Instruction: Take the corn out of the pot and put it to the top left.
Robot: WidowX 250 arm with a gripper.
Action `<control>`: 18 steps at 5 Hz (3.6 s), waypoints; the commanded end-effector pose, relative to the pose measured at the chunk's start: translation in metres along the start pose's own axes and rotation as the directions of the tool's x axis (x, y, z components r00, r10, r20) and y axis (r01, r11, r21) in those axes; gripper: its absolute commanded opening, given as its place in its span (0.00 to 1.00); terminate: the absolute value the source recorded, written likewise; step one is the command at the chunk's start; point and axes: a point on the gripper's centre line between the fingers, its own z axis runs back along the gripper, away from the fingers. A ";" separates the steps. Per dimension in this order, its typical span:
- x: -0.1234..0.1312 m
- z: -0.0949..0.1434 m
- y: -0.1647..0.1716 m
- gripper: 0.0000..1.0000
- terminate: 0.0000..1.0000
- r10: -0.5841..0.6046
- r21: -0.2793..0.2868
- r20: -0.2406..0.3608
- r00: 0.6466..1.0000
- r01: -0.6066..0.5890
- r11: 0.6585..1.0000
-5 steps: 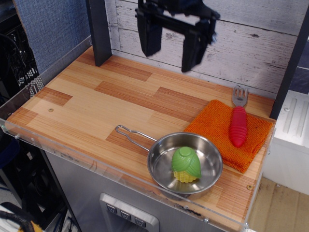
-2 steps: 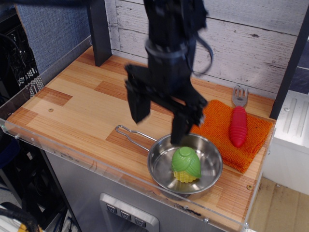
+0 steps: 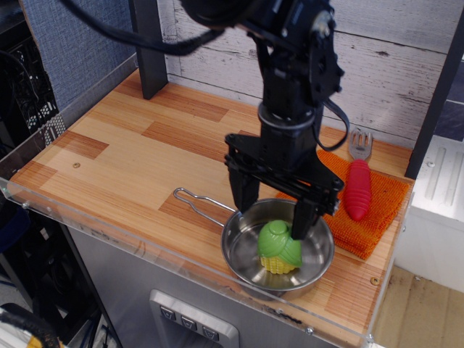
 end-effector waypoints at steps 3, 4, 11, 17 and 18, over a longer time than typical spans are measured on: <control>-0.002 0.003 -0.001 1.00 0.00 -0.021 -0.003 0.021 1.000 0.021 1.000; -0.007 0.003 -0.002 1.00 0.00 -0.034 0.002 0.024 0.999 0.034 0.999; 0.017 0.063 0.006 0.00 0.00 -0.083 -0.011 0.102 0.991 0.084 0.996; 0.054 0.052 0.172 0.00 0.00 0.124 0.074 0.046 0.991 -0.127 0.989; 0.050 0.032 0.178 0.00 0.00 0.144 0.063 0.056 0.988 -0.148 0.987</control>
